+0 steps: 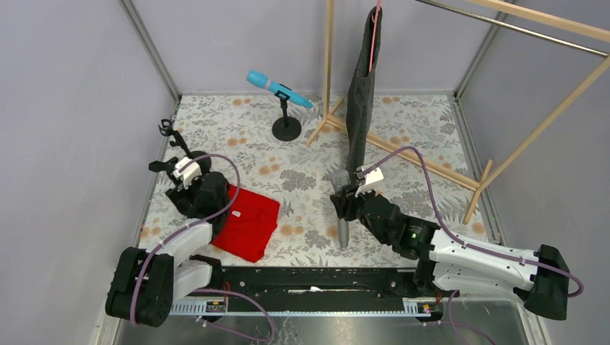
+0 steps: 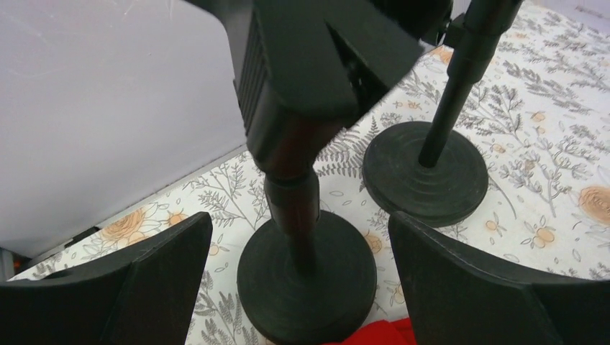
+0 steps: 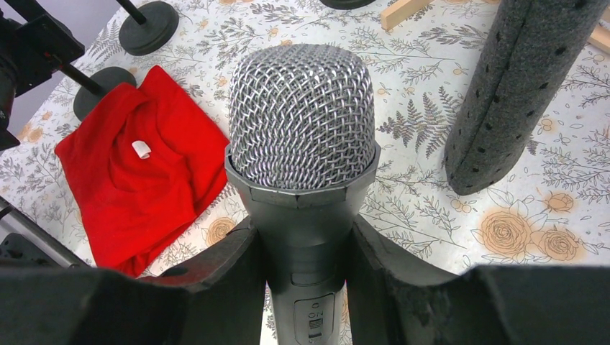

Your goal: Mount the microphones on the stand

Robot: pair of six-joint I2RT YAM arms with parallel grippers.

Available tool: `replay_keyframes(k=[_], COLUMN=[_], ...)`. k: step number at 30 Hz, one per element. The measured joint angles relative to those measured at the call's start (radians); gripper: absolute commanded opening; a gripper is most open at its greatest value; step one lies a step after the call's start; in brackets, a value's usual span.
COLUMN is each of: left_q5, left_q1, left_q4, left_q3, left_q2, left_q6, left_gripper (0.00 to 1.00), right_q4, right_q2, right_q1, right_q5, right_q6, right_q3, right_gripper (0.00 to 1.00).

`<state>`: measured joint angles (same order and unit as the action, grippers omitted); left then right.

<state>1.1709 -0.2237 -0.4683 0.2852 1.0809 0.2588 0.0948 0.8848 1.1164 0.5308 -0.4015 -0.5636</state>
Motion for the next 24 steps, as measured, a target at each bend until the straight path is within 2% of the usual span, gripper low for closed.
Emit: replay_keyframes(k=[4,12,19,22,24], left_q5=[-0.064,-0.161,-0.185,-0.193,-0.197], left_q1=[0.051,0.106,0.116,0.116,0.118], left_q4=[-0.064,-0.149,-0.216,-0.240,-0.249], left_q3=[0.000,0.026,0.035,0.035,0.036], left_q2=[0.018,0.147,0.165,0.165,0.165], left_q6=[-0.008,-0.019,-0.037,-0.048,-0.058], left_gripper=[0.90,0.65,0.49,0.27,0.20], right_q4=[-0.001,-0.001,0.000,0.000,0.000], right_q2=[-0.002,-0.007,-0.007,-0.007,-0.007], right_q1=[0.000,0.000,0.000,0.000,0.000], right_q5=[0.000,0.000,0.001,0.001,0.001], right_q6=[0.000,0.000,0.000,0.000,0.000], right_q3=[0.000,0.000,0.000,0.000,0.000], right_gripper=[0.00,0.00,0.00,0.00,0.00])
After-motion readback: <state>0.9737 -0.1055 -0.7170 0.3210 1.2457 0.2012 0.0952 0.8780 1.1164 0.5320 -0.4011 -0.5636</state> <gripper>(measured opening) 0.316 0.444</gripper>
